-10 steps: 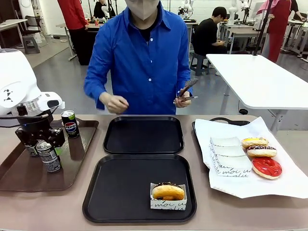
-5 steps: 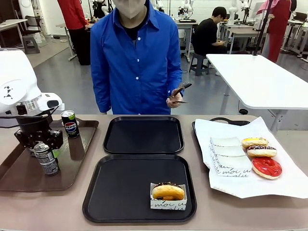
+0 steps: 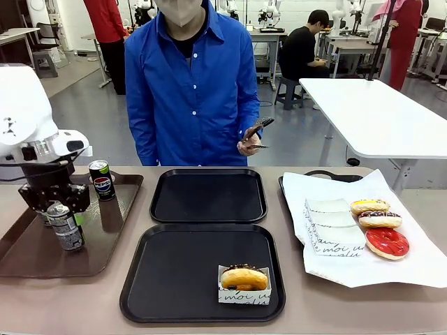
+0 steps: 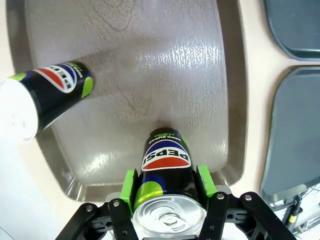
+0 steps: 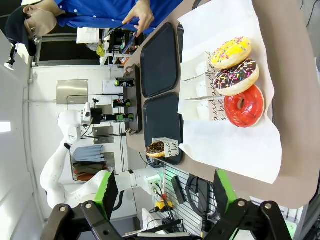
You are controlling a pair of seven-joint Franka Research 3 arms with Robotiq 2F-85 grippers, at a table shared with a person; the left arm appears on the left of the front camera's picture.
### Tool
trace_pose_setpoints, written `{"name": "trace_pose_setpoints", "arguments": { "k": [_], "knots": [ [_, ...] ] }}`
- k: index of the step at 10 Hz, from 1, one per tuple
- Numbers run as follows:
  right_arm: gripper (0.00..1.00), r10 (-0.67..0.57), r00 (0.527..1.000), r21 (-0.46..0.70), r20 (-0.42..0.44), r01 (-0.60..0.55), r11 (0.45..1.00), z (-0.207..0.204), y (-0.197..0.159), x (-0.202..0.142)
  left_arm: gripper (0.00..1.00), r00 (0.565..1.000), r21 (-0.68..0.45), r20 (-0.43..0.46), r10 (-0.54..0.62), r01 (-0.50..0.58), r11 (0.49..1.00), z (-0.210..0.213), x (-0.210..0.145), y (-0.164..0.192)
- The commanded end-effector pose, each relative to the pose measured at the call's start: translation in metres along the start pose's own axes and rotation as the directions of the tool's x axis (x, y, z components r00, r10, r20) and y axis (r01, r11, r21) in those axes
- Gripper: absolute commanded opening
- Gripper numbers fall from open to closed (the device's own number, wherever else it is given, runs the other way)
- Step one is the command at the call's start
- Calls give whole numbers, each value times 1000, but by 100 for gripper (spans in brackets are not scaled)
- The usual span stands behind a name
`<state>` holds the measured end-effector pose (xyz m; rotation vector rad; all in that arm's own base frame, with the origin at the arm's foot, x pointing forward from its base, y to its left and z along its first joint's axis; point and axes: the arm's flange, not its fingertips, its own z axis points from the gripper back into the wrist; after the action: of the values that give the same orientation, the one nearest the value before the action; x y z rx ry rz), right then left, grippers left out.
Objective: Set up donuts and drinks on trays.
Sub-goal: Pick up one Pepsi coke and place it on the Flat Tray.
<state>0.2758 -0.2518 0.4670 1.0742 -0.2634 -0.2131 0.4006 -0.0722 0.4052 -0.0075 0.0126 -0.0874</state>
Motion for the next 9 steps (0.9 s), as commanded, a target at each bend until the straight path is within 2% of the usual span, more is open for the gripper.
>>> {"name": "trace_pose_setpoints", "arguments": {
  "k": [1,2,4,6,7,9],
  "knots": [
    [100,-1,1000,5,-3,1,1000,1,-1,-1,0,998,-6,61,-34,35,999,58,-25,-2],
    [100,-1,1000,5,-3,1,1000,1,-1,-1,0,992,17,119,-38,36,999,84,-37,-1],
    [100,-1,1000,5,-3,1,1000,1,-1,-1,0,987,-10,146,-68,70,997,117,-56,0],
    [100,-1,1000,5,-3,1,1000,1,-1,-1,0,990,-76,136,-45,56,996,121,-55,12],
    [100,-1,1000,5,-3,1,1000,1,-1,-1,0,988,7,150,-47,47,999,124,-59,-1],
    [100,-1,1000,5,-3,1,1000,1,-1,-1,0,988,7,150,-47,47,999,124,-59,-1]
  ]
}}
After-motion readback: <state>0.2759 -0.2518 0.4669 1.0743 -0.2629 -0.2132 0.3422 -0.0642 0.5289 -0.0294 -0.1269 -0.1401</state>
